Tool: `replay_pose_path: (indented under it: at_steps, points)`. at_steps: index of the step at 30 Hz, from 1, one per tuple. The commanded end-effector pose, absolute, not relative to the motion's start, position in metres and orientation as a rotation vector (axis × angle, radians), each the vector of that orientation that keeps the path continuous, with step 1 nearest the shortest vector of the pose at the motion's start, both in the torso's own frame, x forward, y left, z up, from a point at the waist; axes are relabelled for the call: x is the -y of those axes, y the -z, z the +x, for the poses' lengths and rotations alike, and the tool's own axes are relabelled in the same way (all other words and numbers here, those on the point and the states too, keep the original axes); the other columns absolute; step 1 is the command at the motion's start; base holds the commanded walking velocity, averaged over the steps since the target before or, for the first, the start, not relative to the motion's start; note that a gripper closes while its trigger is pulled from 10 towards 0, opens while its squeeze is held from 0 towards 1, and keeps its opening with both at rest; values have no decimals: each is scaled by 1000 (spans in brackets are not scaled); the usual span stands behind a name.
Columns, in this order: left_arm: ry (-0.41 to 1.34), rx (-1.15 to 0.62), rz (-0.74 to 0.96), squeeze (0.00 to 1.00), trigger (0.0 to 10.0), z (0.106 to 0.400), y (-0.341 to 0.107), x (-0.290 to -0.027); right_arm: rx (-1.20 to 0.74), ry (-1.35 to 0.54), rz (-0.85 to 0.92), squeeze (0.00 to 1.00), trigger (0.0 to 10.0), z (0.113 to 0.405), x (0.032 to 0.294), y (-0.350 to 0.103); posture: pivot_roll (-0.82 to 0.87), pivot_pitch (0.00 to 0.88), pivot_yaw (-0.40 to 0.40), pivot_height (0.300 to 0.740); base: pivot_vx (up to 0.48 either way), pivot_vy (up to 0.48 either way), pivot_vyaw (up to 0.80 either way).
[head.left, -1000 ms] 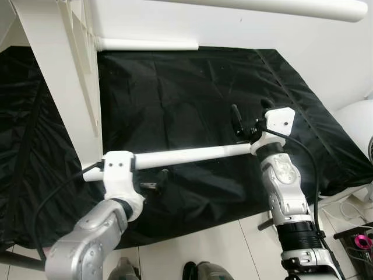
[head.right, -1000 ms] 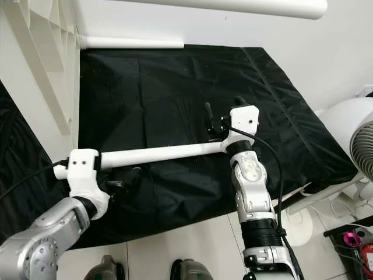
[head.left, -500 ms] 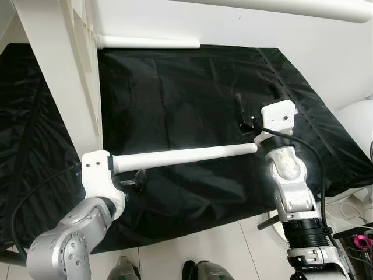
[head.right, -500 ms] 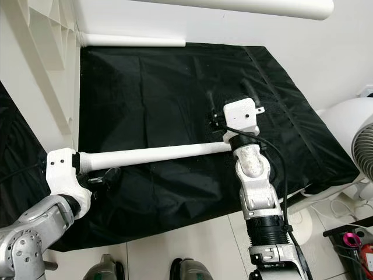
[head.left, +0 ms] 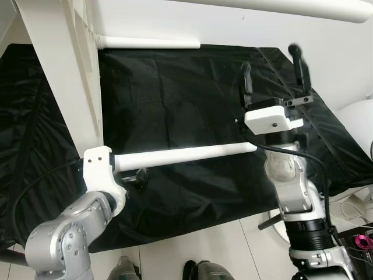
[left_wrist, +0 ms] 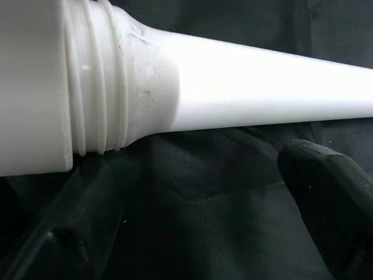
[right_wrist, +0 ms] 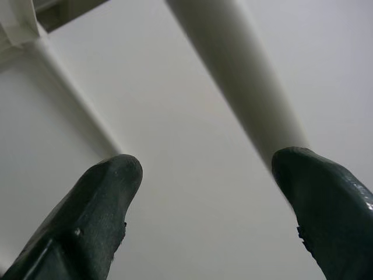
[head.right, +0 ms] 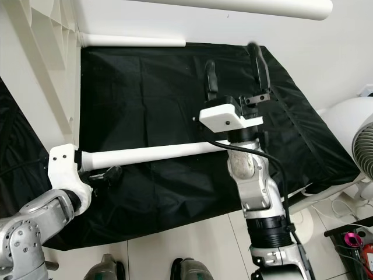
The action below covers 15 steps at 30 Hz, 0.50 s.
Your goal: Building children table
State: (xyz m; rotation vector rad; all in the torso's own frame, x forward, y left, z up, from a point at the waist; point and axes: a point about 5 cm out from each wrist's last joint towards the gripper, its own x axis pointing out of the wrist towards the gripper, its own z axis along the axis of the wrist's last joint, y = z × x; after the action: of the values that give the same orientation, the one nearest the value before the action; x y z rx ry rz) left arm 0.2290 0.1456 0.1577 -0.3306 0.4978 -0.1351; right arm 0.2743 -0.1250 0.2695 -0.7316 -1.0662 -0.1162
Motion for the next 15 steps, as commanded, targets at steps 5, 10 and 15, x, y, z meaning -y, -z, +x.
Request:
replay_pose_path:
  at_steps: [5,10,15]
  points:
    - [223,-481,-429,0,10000,232,-163,-120,1165,124,-823,0,10000,269,121,-275,46,75,-54,740,0,0,0]
    - [227,-494,-419,0,10000,234,-162,-118,1256,133,-891,0,10000,274,117,-281,35,73,-48,740,0,0,0]
    - [230,-492,-414,0,10000,236,-162,-118,1295,135,-907,0,10000,280,115,-289,34,70,-50,740,0,0,0]
